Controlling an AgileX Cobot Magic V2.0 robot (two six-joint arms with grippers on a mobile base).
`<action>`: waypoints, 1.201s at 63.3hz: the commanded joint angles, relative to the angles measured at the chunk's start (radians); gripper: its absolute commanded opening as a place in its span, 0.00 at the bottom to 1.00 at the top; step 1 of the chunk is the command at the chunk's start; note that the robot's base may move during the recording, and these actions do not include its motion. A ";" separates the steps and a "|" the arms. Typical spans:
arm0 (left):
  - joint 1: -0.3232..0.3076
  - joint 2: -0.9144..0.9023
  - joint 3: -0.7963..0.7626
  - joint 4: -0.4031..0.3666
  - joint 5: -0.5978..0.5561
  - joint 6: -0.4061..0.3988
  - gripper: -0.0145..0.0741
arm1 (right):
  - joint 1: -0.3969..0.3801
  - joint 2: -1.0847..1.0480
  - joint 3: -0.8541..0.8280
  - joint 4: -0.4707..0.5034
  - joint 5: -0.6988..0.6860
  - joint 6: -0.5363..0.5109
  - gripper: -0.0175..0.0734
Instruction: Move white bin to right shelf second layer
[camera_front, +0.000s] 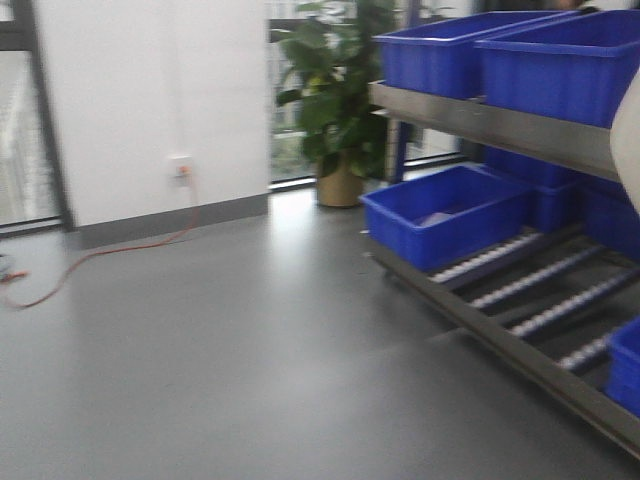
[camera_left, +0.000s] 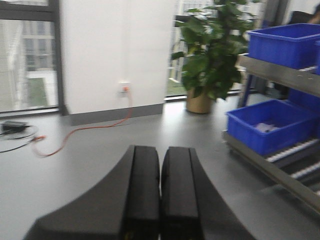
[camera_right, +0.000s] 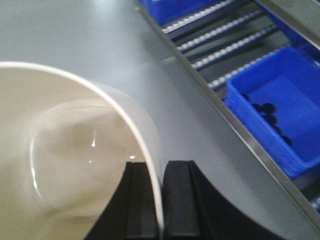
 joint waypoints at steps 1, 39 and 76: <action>-0.017 -0.020 0.028 -0.001 -0.081 -0.005 0.26 | -0.008 -0.003 -0.029 -0.011 -0.090 -0.004 0.25; -0.034 -0.020 0.028 -0.001 -0.081 -0.005 0.26 | -0.008 -0.003 -0.029 -0.011 -0.090 -0.004 0.25; 0.078 -0.020 0.028 -0.001 -0.081 -0.005 0.26 | -0.008 -0.003 -0.029 -0.011 -0.090 -0.004 0.25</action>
